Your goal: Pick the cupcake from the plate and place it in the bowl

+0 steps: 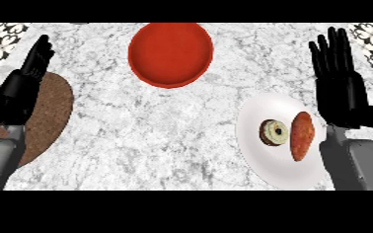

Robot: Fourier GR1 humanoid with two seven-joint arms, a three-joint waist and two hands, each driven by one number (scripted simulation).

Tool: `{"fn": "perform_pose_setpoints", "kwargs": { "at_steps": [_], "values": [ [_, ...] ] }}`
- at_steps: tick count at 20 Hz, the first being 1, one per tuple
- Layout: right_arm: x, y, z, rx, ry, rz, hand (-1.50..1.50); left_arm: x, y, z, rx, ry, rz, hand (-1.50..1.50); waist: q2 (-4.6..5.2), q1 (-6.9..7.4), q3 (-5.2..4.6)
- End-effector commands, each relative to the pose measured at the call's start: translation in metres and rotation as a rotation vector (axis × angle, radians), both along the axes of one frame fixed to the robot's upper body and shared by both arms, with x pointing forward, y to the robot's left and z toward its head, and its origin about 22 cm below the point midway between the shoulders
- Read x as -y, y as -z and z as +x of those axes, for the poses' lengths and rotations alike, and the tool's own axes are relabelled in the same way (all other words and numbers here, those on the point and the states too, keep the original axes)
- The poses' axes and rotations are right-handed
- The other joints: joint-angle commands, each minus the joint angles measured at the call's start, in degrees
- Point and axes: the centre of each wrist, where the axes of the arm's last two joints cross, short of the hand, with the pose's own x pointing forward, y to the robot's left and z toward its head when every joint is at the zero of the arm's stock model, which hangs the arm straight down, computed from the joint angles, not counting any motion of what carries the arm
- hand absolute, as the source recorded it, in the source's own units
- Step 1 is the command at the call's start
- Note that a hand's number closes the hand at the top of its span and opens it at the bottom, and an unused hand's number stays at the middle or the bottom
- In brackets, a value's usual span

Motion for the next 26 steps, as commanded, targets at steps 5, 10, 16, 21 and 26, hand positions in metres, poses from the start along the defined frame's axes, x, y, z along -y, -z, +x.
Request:
{"fn": "perform_pose_setpoints", "kwargs": {
  "at_steps": [5,10,16,21,26],
  "values": [
    [0.015,0.004,-0.014,-0.148,-0.059,-0.216,1.50,0.077,0.037,-0.022,-0.137,0.276,-0.190,0.00,-0.22,-2.77,0.50],
    [0.031,0.057,-0.036,-0.321,0.011,-0.465,-1.50,0.113,0.046,-0.030,-0.221,0.391,-0.268,0.00,-0.02,-2.30,0.58],
    [0.023,0.035,-0.012,-0.237,-0.058,-0.772,-1.50,0.118,0.045,-0.040,-0.230,0.386,-0.253,0.00,0.00,-1.55,0.52],
    [0.024,-0.012,0.005,-0.343,-0.079,-1.087,-1.50,0.125,0.056,-0.044,-0.248,0.390,-0.262,0.00,-0.05,-1.26,0.37],
    [0.023,-0.040,0.010,-0.590,-0.251,-1.428,-1.50,0.132,0.040,-0.041,-0.252,0.419,-0.259,0.00,-0.22,-0.58,0.22]
  ]
}}
